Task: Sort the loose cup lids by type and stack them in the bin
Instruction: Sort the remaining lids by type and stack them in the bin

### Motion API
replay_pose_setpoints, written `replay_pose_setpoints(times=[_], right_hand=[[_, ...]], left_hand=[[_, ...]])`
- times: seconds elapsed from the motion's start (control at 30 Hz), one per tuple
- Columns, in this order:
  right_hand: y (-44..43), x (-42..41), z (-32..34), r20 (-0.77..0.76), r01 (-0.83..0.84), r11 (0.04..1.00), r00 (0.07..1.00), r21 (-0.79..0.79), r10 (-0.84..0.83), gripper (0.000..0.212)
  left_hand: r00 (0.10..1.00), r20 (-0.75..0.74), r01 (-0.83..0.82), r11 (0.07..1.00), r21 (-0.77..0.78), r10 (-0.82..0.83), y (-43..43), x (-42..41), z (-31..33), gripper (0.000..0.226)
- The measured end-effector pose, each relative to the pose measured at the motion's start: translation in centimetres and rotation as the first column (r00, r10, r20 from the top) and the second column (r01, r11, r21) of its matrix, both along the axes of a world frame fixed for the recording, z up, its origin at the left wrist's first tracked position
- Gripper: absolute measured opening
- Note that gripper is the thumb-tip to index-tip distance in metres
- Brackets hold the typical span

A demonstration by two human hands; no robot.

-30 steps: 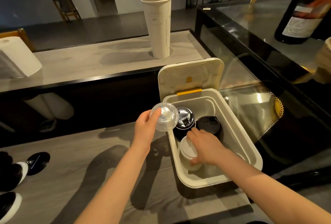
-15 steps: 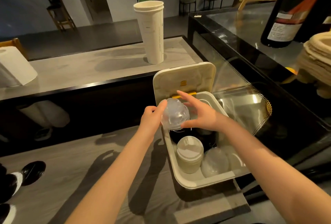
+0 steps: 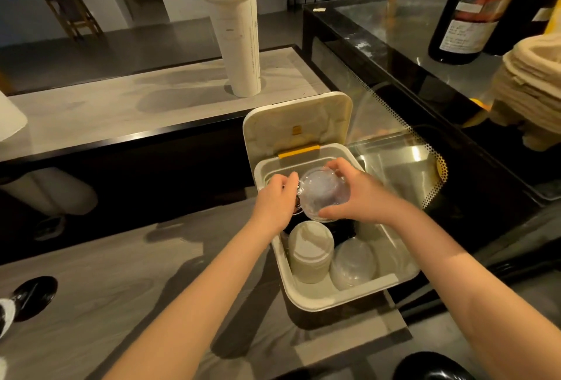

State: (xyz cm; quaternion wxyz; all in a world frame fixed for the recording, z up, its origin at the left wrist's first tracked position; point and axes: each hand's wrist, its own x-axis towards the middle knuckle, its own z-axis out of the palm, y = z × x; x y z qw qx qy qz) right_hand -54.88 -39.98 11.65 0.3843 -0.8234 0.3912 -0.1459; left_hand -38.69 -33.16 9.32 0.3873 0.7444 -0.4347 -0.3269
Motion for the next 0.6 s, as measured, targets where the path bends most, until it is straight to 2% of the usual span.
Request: replay_pose_setpoints(times=[0.07, 0.1, 0.17, 0.2, 0.23, 0.3, 0.37, 0.43, 0.53, 0.6], right_hand=[[0.8, -1.5, -0.8, -0.086, 0.063, 0.996, 0.994, -0.069, -0.069, 0.077], [1.2, -2.3, -1.1, -0.15, 0.072, 0.994, 0.985, -0.085, -0.084, 0.079], [2.0, -3.6, -1.8, -0.299, 0.051, 0.992, 0.95, -0.116, -0.084, 0.079], [2.2, -4.0, -2.1, -0.357, 0.035, 0.991, 0.931, -0.128, -0.078, 0.078], [2.4, -4.1, -2.3, -0.39, 0.018, 0.991, 0.918, -0.136, -0.071, 0.075], [2.7, -3.9, -2.9, -0.432, -0.021, 0.991, 0.901, -0.134, -0.039, 0.069], [3.0, -3.4, -3.5, -0.507, -0.071, 0.991, 0.862, -0.109, 0.006, 0.062], [3.3, -3.1, -4.1, -0.62, -0.143, 0.983, 0.784, -0.118, 0.039, 0.058], [3.3, -3.1, -4.6, -0.749, -0.242, 0.963, 0.659, -0.122, 0.071, 0.063], [3.0, -3.2, -4.7, -0.719, -0.232, 0.968, 0.688, -0.092, 0.096, 0.084]], left_hand=[[0.951, 0.273, 0.153, 0.988, -0.011, -0.144, 1.2, -0.3, -1.2, 0.034], [0.861, 0.424, 0.28, 0.958, 0.065, -0.281, 1.6, -0.5, -1.8, 0.032], [0.539, 0.608, 0.486, 0.805, 0.34, -0.583, 1.9, -1.3, -2.8, 0.029], [0.366, 0.63, 0.519, 0.712, 0.473, -0.685, 1.8, -1.8, -3.0, 0.033], [0.23, 0.62, 0.508, 0.636, 0.581, -0.75, 1.5, -2.2, -3.2, 0.036], [0.074, 0.582, 0.448, 0.549, 0.706, -0.81, 1.1, -2.7, -3.5, 0.038], [-0.008, 0.56, 0.395, 0.512, 0.763, -0.828, 0.9, -2.9, -3.9, 0.04], [-0.042, 0.532, 0.352, 0.486, 0.8, -0.846, 0.9, -2.9, -3.7, 0.041], [-0.039, 0.53, 0.336, 0.488, 0.805, -0.847, 0.9, -3.2, -3.2, 0.038], [0.037, 0.581, 0.364, 0.552, 0.75, -0.813, 1.0, -3.1, -2.8, 0.032]])
